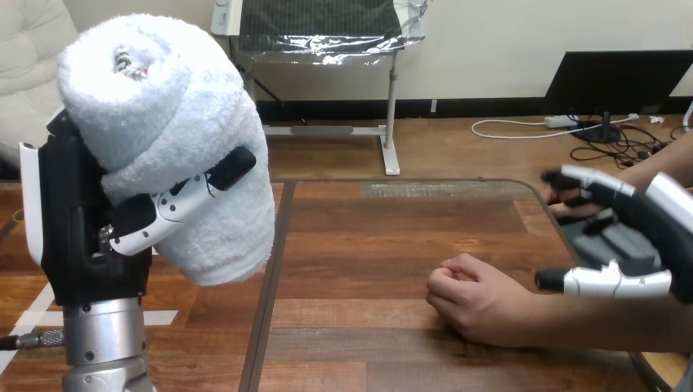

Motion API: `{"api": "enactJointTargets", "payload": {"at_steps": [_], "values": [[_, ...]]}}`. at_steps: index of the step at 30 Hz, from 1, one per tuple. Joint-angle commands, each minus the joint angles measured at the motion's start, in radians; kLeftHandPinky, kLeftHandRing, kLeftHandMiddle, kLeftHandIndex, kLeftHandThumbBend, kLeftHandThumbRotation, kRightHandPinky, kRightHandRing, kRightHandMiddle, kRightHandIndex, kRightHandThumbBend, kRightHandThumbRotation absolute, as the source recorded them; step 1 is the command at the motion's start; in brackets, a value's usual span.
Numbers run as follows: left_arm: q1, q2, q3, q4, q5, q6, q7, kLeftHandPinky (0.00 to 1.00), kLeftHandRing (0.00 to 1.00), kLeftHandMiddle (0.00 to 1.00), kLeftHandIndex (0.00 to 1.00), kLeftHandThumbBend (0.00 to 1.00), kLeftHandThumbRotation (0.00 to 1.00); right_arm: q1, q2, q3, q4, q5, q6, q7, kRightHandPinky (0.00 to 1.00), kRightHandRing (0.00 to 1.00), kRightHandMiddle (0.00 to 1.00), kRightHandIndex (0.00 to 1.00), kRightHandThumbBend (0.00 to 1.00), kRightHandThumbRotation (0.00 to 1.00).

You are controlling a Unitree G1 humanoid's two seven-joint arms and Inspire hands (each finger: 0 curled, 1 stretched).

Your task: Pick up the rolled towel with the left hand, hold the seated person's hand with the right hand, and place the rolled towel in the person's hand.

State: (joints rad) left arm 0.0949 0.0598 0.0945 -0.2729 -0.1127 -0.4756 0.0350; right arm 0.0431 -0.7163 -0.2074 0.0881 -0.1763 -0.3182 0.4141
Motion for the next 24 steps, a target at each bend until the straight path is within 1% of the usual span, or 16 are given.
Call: {"api": "enactJointTargets", "payload": {"at_steps": [1,6,8,10,11,17,24], "values": [[-0.054,-0.013,0.006,-0.002,-0.010,-0.006,-0.004,0.18,0.24,0.32,0.36,0.41,0.00,-0.076,-0.035,0.026,0.024,-0.036,-0.038,-0.008,0.72,0.86,0.89,0.89,1.00,0.53],[-0.055,-0.013,0.007,0.002,-0.010,-0.008,-0.006,0.18,0.24,0.32,0.36,0.42,0.00,-0.079,-0.039,0.041,0.052,-0.072,-0.046,-0.014,0.72,0.85,0.88,0.88,1.00,0.52],[-0.055,-0.013,0.008,0.002,-0.008,-0.008,-0.006,0.18,0.24,0.32,0.36,0.43,0.00,-0.080,-0.037,0.044,0.059,-0.079,-0.046,-0.015,0.71,0.85,0.88,0.88,1.00,0.50],[-0.054,-0.014,0.008,0.002,-0.009,-0.005,-0.005,0.18,0.24,0.32,0.36,0.43,0.00,-0.079,-0.038,0.050,0.062,-0.089,-0.031,-0.011,0.71,0.85,0.88,0.88,1.00,0.49],[-0.054,-0.015,0.008,0.001,-0.010,-0.004,-0.005,0.18,0.24,0.32,0.36,0.43,0.00,-0.079,-0.038,0.052,0.063,-0.092,-0.026,-0.010,0.71,0.85,0.88,0.88,1.00,0.49],[-0.058,-0.009,0.011,0.014,-0.024,-0.011,-0.022,0.18,0.25,0.32,0.36,0.45,0.00,-0.083,-0.039,0.063,0.094,-0.102,-0.040,-0.016,0.70,0.85,0.88,0.87,1.00,0.46],[-0.057,-0.015,0.012,0.015,-0.032,-0.007,-0.026,0.18,0.25,0.32,0.36,0.46,0.00,-0.092,-0.055,0.078,0.116,-0.113,-0.034,-0.001,0.70,0.85,0.88,0.88,1.00,0.43]]}}
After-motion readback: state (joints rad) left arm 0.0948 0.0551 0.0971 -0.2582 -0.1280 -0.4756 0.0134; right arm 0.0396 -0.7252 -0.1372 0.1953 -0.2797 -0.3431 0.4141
